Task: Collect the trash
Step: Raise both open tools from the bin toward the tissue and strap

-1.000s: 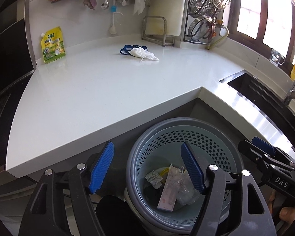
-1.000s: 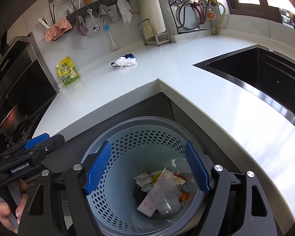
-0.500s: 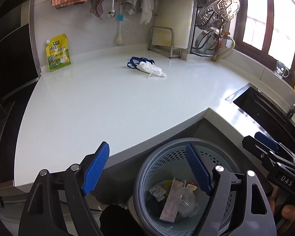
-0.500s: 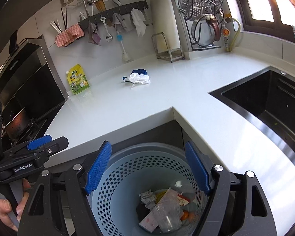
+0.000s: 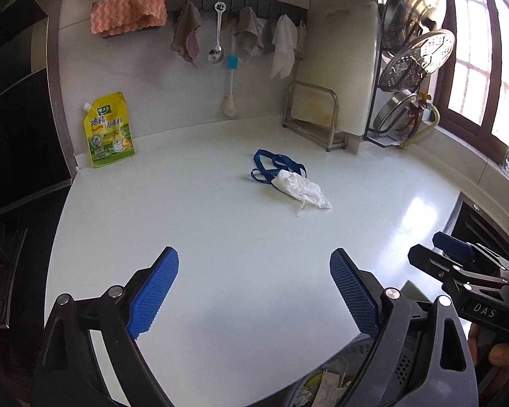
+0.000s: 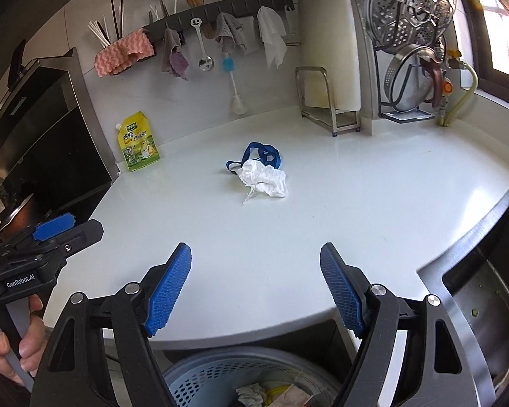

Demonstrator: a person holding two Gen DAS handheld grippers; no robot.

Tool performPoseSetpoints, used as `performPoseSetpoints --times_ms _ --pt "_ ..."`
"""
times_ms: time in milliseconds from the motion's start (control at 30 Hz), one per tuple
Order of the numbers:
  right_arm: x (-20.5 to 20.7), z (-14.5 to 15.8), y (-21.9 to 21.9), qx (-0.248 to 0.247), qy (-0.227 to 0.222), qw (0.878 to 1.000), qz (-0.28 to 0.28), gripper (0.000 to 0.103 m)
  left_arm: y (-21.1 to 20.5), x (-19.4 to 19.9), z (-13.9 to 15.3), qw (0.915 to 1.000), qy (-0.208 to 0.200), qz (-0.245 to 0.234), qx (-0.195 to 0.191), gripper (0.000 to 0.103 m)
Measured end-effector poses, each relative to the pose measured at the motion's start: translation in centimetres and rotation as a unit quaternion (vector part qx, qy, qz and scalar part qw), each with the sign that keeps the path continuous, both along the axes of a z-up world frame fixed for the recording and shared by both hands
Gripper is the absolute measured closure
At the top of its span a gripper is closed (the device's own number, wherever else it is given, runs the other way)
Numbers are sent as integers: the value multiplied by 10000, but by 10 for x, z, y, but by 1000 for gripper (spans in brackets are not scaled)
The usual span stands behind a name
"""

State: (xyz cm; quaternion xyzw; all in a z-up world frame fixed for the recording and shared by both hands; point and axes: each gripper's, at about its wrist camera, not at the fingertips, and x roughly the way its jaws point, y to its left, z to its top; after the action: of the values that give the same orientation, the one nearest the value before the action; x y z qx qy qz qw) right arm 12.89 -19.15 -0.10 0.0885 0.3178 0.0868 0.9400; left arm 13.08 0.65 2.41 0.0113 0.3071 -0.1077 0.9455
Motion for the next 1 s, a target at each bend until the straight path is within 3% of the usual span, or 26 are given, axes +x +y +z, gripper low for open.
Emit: performPoseSetpoints --times_ms 167,533,767,1000 --pt "54 3 11 -87 137 9998 128 28 6 40 3 9998 -102 131 86 13" --pt "157 -15 33 -378 569 9967 445 28 15 110 -14 9989 154 398 176 11" --pt "206 -37 42 -685 968 9920 437 28 20 131 -28 9979 350 493 234 10" --pt "228 -53 51 -1037 1197 9865 424 29 23 140 -35 9972 474 546 213 10"
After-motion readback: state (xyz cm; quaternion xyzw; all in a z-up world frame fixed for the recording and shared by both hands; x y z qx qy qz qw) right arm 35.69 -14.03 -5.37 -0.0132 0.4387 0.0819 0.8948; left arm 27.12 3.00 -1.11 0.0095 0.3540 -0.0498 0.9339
